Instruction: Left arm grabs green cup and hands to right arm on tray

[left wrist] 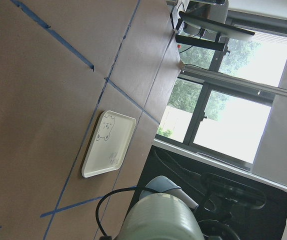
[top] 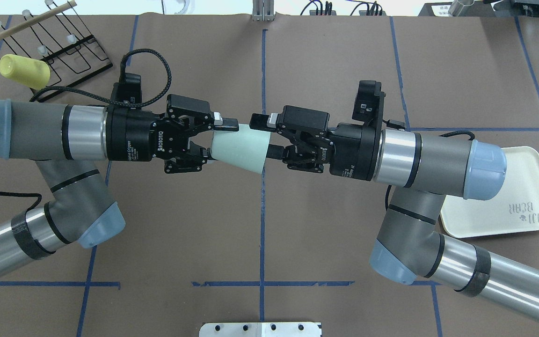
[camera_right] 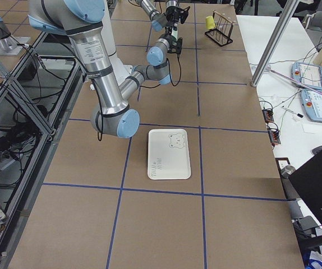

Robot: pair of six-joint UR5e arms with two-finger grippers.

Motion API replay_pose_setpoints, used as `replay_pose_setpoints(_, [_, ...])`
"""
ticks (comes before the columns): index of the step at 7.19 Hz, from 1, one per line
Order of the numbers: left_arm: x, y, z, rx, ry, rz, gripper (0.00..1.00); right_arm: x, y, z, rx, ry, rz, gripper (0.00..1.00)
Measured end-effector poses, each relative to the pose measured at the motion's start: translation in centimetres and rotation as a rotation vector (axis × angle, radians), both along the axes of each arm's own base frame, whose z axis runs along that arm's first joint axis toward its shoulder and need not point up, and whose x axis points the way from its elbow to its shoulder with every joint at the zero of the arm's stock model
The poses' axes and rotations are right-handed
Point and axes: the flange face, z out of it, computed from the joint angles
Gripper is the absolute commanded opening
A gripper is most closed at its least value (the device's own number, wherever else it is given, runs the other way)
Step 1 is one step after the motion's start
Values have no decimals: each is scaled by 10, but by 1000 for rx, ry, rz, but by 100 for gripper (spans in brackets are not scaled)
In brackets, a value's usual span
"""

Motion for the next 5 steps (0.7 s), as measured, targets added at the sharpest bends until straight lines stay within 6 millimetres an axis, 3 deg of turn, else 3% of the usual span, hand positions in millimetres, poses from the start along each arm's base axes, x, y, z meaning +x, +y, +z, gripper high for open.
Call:
replay_pose_setpoints(2, [0, 0, 0, -1, 0, 0, 16, -1, 0, 0, -1, 0, -2, 34])
replay_pose_setpoints(3, [0, 0, 0, -1, 1, 0, 16, -1, 1, -1, 0, -1, -3, 29])
replay_pose_setpoints(5, [0, 0, 0, 0, 1, 0, 16, -1, 1, -3, 2, -4, -5, 28])
